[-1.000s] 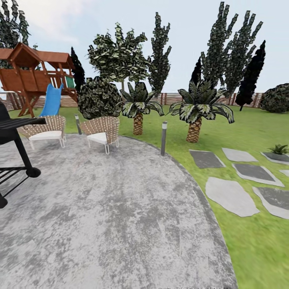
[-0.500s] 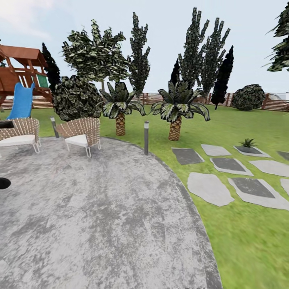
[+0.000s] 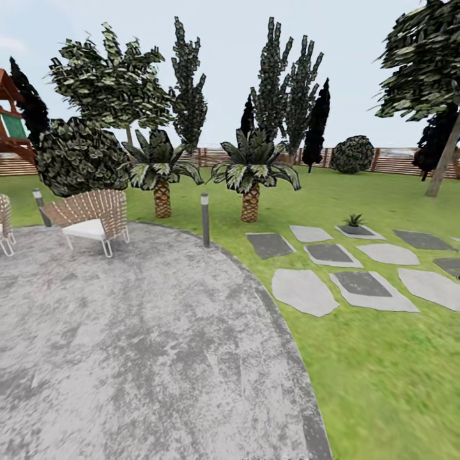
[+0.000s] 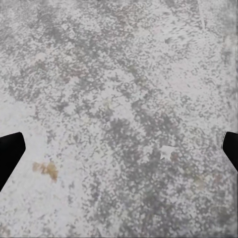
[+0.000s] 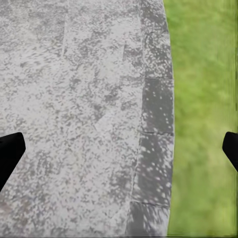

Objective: Pick up the pesticide atomizer in the garden and spray insectifuge to fully cover both potted plants in the garden.

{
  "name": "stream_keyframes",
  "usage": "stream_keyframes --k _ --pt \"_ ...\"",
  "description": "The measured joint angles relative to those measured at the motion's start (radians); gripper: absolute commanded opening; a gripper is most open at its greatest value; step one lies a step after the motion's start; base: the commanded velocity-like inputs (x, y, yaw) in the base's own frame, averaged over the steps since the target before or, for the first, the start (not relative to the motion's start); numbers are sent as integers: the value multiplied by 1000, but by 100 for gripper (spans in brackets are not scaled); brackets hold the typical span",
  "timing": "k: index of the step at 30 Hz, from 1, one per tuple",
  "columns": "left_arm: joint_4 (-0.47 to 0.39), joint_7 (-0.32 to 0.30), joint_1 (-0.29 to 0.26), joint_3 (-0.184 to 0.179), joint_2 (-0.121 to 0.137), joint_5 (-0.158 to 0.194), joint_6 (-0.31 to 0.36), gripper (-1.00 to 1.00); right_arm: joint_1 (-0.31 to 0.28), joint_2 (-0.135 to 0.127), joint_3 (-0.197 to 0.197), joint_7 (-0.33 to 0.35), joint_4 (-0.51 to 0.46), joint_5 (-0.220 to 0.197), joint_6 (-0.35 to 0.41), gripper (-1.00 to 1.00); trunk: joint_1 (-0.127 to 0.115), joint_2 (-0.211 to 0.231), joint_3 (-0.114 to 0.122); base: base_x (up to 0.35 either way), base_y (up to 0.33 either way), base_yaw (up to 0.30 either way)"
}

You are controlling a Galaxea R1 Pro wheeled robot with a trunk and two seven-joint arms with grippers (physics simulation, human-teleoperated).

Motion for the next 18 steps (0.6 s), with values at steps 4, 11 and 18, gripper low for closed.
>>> stream_keyframes --k 4,11,18 --pt "0 -1 0 0 0 0 0 100 0 0 0 0 0 0 0 100 15 -28 -13 0 0 -300" --pt "0 0 0 0 0 0 0 100 0 0 1 0 0 0 0 100 42 -77 -34 0 0 -300" --pt "0 0 0 1 1 0 0 100 0 0 1 0 0 0 0 100 69 -126 -56 0 0 -300"
